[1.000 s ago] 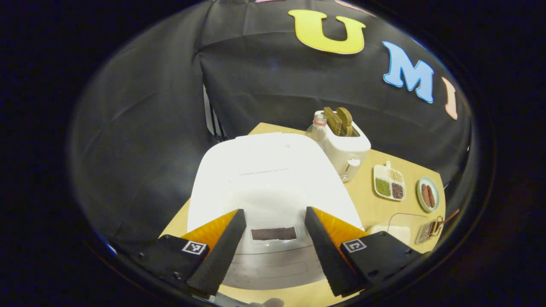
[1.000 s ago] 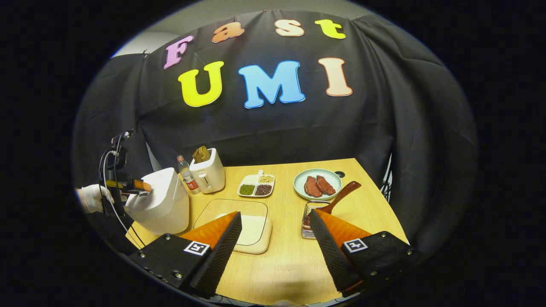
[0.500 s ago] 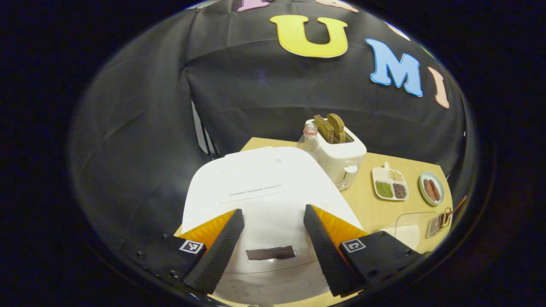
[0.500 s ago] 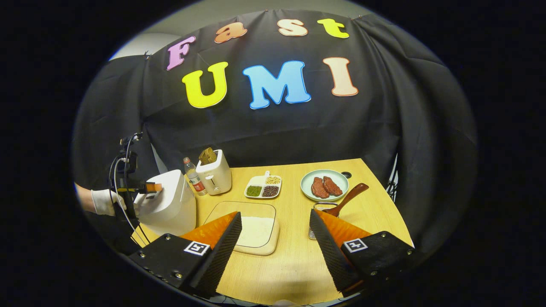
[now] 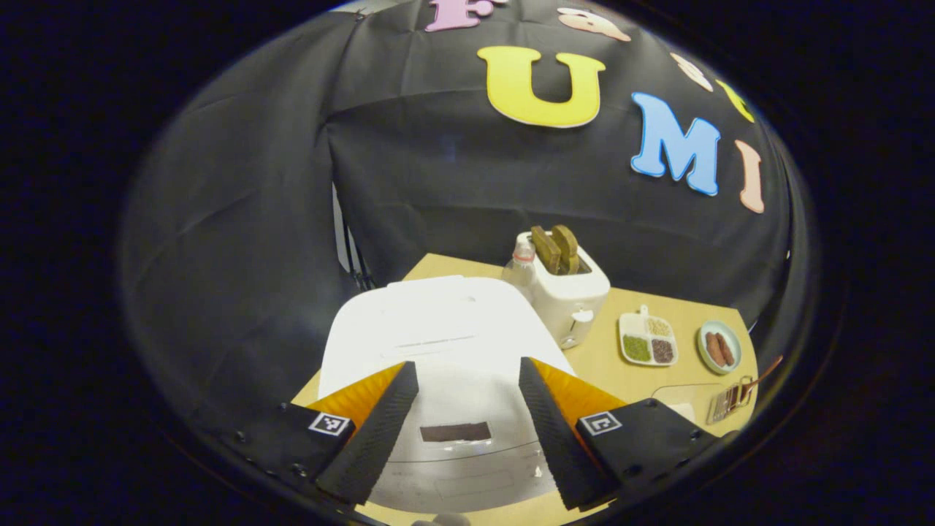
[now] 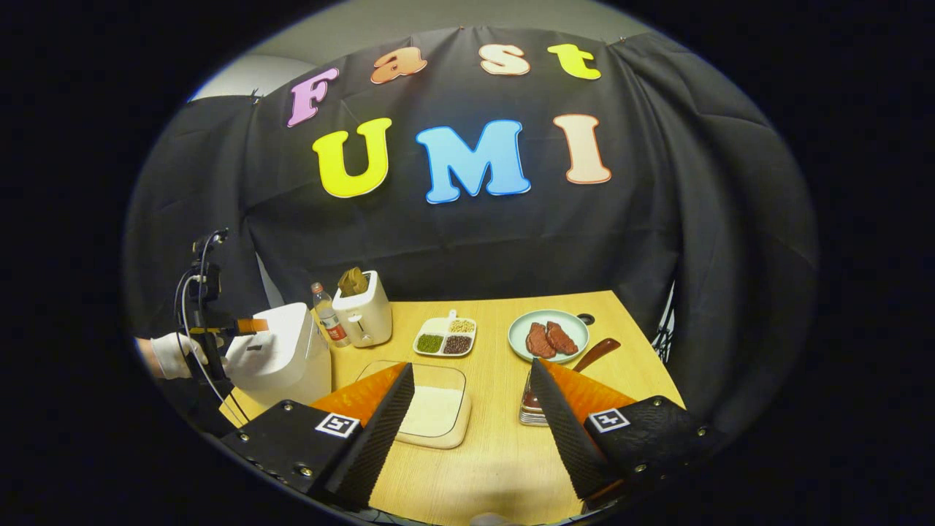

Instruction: Close the left gripper, press the button to open the rice cooker; take a wooden spoon from the chopstick holder with the right hand, scoop a spoonful of rice and pour it into the rice cooker, then put the wooden spoon back into the chopstick holder.

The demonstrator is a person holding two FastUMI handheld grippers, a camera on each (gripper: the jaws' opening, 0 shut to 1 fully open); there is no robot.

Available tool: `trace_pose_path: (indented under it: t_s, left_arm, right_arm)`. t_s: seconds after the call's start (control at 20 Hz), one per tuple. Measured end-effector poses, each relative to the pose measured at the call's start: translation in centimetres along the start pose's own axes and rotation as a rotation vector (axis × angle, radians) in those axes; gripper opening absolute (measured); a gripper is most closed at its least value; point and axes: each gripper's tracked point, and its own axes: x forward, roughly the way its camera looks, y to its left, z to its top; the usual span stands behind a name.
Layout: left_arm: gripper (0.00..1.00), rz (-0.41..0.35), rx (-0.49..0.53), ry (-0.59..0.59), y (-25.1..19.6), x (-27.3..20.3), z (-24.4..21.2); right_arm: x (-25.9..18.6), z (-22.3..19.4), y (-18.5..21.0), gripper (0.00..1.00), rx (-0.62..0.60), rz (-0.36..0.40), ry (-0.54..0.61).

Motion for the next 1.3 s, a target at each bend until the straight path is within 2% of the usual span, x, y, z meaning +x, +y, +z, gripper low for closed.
trace_pose_path:
  t_s: [0.1,0.2,0.25,0.3,0.35,0.45,0.6,0.65,0.7,0.75,0.9,0.95,1.1,1.3]
  left_arm:
    - [0.95,-0.027,-0.006,-0.082,-1.6,-2.4,2.8]
    - [0.98,-0.078,-0.016,-0.161,-4.0,-5.8,5.4]
    - [0.95,-0.093,-0.013,-0.204,-4.7,-7.5,6.7]
    - [0.98,-0.104,-0.004,-0.25,-5.7,-9.2,8.0]
    - [0.95,-0.118,0.002,-0.31,-6.7,-10.7,9.3]
    - [0.97,-0.155,-0.003,-0.386,-8.8,-14.2,11.1]
    - [0.94,-0.189,0.042,-0.482,-10.7,-18.0,13.4]
    - [0.99,-0.212,0.051,-0.509,-11.7,-19.3,13.8]
    - [0.94,-0.229,0.057,-0.523,-13.0,-21.1,13.7]
    - [0.94,-0.244,0.061,-0.523,-13.7,-22.1,13.3]
    - [0.97,-0.283,0.035,-0.511,-15.4,-24.1,12.1]
    - [0.94,-0.285,0.044,-0.517,-15.9,-24.6,11.8]
    - [0.94,-0.279,0.08,-0.543,-16.3,-25.6,12.1]
    - [0.94,-0.306,0.059,-0.539,-17.0,-26.1,12.1]
  right_arm:
    - [-0.2,1.9,0.0,0.98,0.0,-0.004,-0.036]
    - [-0.8,4.4,-0.3,0.98,-0.002,-0.016,-0.09]
    - [-1.1,5.7,-0.1,0.98,-0.007,-0.019,-0.12]
    - [-1.3,6.9,-0.2,0.98,-0.016,-0.024,-0.144]
    - [-1.8,8.3,-0.4,0.98,-0.02,-0.037,-0.178]
    - [-2.5,10.5,-0.5,0.98,-0.024,-0.048,-0.237]
    - [-3.5,12.6,-1.0,0.98,-0.011,-0.064,-0.289]
    - [-3.8,13.1,-1.3,0.98,-0.011,-0.073,-0.305]
    - [-4.1,13.6,-1.7,0.98,-0.014,-0.085,-0.317]
    - [-4.5,13.9,-2.0,0.98,-0.016,-0.094,-0.331]
    - [-5.0,14.1,-2.7,0.98,-0.01,-0.11,-0.346]
    - [-5.2,14.0,-2.8,0.98,-0.005,-0.111,-0.346]
    - [-5.5,13.9,-3.4,0.98,-0.002,-0.123,-0.345]
    - [-5.8,13.6,-3.7,0.98,-0.001,-0.135,-0.336]
